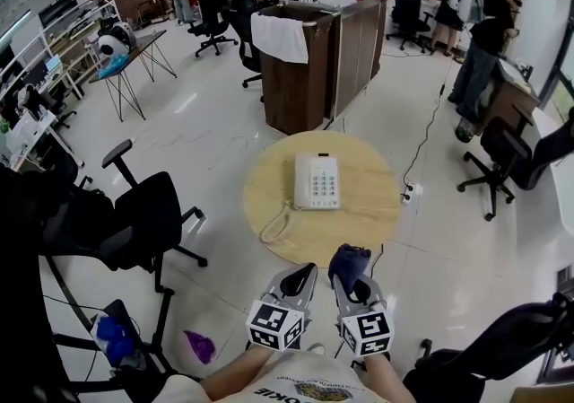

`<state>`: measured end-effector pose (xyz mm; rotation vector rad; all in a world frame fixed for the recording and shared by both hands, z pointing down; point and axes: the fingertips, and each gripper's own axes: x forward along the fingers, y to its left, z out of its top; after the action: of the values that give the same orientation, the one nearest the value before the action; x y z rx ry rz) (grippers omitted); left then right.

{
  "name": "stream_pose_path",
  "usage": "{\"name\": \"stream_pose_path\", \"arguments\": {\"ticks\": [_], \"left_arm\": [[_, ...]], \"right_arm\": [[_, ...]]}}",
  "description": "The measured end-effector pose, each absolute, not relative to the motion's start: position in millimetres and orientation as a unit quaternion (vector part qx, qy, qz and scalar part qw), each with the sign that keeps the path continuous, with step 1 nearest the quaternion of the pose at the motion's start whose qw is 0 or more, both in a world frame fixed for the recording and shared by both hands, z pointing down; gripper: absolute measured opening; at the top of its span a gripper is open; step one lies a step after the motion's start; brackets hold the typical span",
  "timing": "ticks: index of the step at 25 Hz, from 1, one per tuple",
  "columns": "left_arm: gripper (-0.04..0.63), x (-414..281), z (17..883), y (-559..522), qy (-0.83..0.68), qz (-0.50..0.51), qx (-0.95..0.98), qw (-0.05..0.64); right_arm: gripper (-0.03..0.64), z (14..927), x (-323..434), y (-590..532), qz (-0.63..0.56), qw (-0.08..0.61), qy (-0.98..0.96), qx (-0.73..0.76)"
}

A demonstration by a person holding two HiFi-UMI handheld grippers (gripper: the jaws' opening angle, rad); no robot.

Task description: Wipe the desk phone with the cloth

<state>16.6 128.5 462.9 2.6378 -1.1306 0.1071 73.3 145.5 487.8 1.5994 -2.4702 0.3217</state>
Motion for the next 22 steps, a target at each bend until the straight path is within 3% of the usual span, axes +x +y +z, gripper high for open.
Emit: {"name": "stream_pose_path", "arguments": {"ticks": [22], "left_arm": [[-0.008, 17.2, 468.5, -3.9, -0.369, 0.038, 0.916, 0.150]], "right_arm": [[0.064, 485.2, 62.2, 17.7, 0.110, 0.111, -0.821, 0.550]]}}
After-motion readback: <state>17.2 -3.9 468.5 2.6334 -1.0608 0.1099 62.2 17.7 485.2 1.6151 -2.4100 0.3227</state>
